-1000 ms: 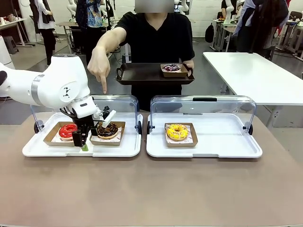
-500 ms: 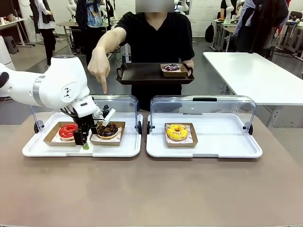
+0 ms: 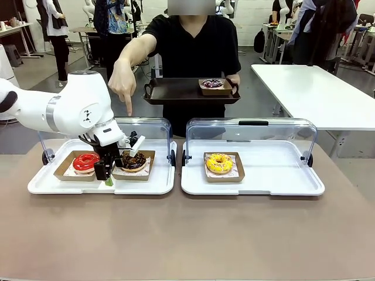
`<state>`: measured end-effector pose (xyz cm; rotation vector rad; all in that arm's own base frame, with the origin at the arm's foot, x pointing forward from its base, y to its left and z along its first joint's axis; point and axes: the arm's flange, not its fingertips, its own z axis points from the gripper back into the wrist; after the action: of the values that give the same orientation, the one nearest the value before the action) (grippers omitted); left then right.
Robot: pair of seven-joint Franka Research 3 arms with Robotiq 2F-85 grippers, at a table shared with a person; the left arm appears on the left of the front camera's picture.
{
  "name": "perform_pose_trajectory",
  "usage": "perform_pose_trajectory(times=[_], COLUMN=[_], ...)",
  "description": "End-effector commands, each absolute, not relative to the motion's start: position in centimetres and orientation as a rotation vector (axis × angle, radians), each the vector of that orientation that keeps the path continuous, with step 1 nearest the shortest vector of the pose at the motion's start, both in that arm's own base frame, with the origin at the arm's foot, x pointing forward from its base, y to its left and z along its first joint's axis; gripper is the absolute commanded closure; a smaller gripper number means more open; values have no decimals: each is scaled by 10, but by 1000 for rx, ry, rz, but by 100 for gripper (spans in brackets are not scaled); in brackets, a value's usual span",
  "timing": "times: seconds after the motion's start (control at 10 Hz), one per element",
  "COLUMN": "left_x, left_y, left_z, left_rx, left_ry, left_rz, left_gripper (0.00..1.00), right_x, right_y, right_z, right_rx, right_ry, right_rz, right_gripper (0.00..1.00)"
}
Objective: Provide the desired donut to the person.
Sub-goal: Pick up and lift the Paper togo box containing the Donut pointed at by the person.
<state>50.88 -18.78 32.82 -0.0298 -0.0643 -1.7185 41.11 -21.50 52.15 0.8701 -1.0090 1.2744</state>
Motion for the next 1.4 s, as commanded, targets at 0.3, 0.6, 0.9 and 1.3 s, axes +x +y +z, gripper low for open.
perform_pose_trajectory(times=[0.3, 0.6, 0.9, 1.3], left_x=[519, 520, 517, 516], left_y=[-191, -190, -189, -188], left_z=[322, 323, 322, 324], left_rx=[-19, -20, -25, -25], left_ry=[-67, -68, -73, -70], left_rz=[-1682, -1694, -1696, -1709], left_gripper=[51, 100, 99, 100], right_x=[411, 411, 411, 411], right_y=[-215, -215, -215, -215], right_z=[521, 521, 521, 521], right_rx=[875, 875, 875, 875], right_ry=[-1012, -1012, -1012, -1012], right_rz=[1275, 1275, 1275, 1275], right_gripper=[0, 0, 0, 0])
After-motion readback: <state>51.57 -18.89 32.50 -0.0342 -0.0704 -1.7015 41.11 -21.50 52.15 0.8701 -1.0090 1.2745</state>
